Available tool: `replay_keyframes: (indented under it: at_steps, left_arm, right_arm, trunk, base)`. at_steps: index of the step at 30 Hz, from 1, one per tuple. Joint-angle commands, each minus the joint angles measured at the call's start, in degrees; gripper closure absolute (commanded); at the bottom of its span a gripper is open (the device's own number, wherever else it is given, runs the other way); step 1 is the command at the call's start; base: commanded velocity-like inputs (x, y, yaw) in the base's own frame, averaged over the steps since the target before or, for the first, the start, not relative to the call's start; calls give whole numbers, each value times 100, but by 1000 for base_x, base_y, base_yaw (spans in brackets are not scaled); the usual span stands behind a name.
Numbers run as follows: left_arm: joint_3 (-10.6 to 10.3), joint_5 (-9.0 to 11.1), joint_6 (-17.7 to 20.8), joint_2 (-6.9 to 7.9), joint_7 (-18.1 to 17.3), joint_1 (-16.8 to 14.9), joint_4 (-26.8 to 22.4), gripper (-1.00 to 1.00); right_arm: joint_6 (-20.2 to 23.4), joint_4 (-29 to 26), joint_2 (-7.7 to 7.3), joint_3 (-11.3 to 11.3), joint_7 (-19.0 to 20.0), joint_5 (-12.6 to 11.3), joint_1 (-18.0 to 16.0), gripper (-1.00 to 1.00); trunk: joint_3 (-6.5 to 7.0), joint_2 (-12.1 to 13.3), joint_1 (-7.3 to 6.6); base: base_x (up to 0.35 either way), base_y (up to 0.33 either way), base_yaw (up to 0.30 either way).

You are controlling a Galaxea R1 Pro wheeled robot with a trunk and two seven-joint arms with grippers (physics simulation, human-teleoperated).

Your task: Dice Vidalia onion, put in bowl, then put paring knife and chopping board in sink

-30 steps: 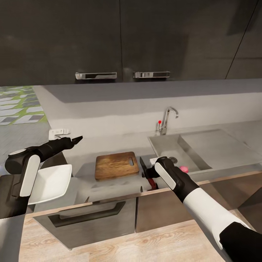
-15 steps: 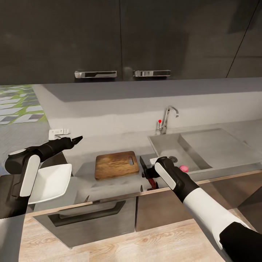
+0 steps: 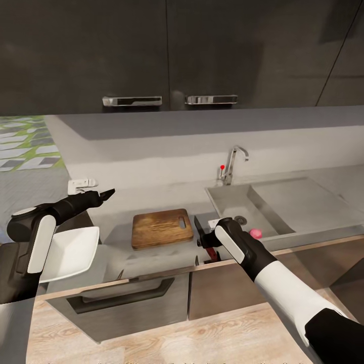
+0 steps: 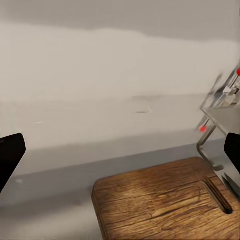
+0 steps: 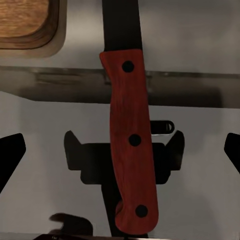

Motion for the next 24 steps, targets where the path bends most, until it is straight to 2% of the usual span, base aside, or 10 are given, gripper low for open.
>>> replay_keyframes:
  at_steps: [1, 24]
  left_arm:
    - [8, -13, 31, -1, -34, -8, -2, -100]
    - [8, -13, 31, 0, -34, -8, -5, -100]
  right_arm:
    - [11, -5, -3, 14, -52, -52, -7, -100]
    - [11, -5, -2, 15, -55, -55, -7, -100]
  trunk:
    - [-19, -13, 3]
    - [-113, -13, 3]
  base:
    - [0, 0, 0]
    - [0, 0, 0]
